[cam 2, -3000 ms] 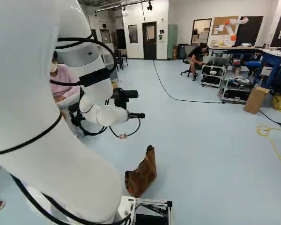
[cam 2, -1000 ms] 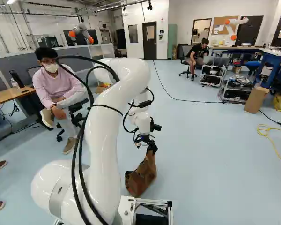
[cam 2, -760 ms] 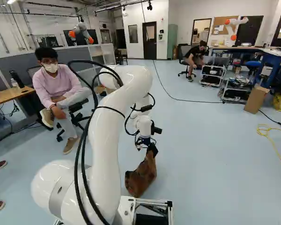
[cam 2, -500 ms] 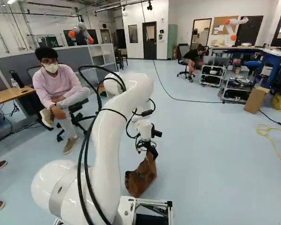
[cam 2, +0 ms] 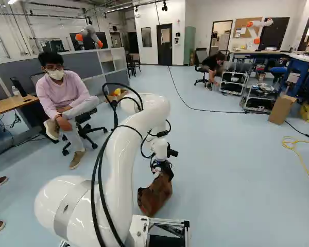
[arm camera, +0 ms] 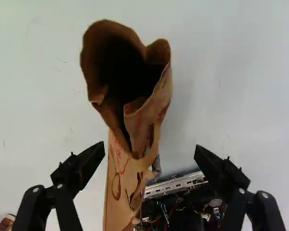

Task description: Pick up the grocery bag from the ground

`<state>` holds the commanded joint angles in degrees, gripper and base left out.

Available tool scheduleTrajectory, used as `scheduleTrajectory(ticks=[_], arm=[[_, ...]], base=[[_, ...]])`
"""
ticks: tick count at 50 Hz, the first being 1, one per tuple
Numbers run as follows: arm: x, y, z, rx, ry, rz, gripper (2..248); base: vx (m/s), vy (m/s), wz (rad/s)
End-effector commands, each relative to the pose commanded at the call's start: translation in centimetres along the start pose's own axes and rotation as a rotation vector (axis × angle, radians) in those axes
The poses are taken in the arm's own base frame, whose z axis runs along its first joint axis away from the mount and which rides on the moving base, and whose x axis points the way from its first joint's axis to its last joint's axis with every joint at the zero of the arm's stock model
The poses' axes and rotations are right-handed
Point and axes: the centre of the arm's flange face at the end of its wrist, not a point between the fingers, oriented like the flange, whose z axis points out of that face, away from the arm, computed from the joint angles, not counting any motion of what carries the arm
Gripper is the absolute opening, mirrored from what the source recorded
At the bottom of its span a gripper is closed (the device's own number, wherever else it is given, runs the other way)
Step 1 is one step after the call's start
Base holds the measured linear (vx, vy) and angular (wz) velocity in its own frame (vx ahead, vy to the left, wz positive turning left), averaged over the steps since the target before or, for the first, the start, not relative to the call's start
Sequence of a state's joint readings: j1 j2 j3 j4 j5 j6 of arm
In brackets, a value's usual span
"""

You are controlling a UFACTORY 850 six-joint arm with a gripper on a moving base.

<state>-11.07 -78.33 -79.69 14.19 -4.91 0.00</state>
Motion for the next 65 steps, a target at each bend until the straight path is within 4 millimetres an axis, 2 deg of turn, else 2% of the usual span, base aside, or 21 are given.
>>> scheduleTrajectory(ticks=[15,34,35,40,41,45,46,50,51,56,57,61,62,65], arm=[[0.4,0.0,4.0,-0.002,-0.009,0.000,247],[0.4,0.0,4.5,-0.002,-0.010,0.000,245],[0.4,0.0,4.5,-0.002,-0.010,0.000,209],[0.4,0.0,4.5,-0.002,-0.010,0.000,209],[0.4,0.0,4.5,-0.002,-0.010,0.000,170],[0.4,0.0,4.5,-0.002,-0.010,0.000,170],[0.4,0.0,4.5,-0.002,-0.010,0.000,130],[0.4,0.0,4.5,-0.002,-0.010,0.000,130],[0.4,0.0,4.5,-0.002,-0.010,0.000,91],[0.4,0.0,4.5,-0.002,-0.010,0.000,91],[0.4,0.0,4.5,-0.002,-0.010,0.000,54],[0.4,0.0,4.5,-0.002,-0.010,0.000,54],[0.4,0.0,4.5,-0.002,-0.010,0.000,25],[0.4,0.0,4.1,-0.002,-0.009,0.000,25]], base=[[0.000,0.000,0.000],[0.000,0.000,0.000],[0.000,0.000,0.000],[0.000,0.000,0.000],[0.000,0.000,0.000],[0.000,0.000,0.000],[0.000,0.000,0.000],[0.000,0.000,0.000],[0.000,0.000,0.000],[0.000,0.000,0.000],[0.000,0.000,0.000],[0.000,0.000,0.000],[0.000,0.000,0.000],[0.000,0.000,0.000]])
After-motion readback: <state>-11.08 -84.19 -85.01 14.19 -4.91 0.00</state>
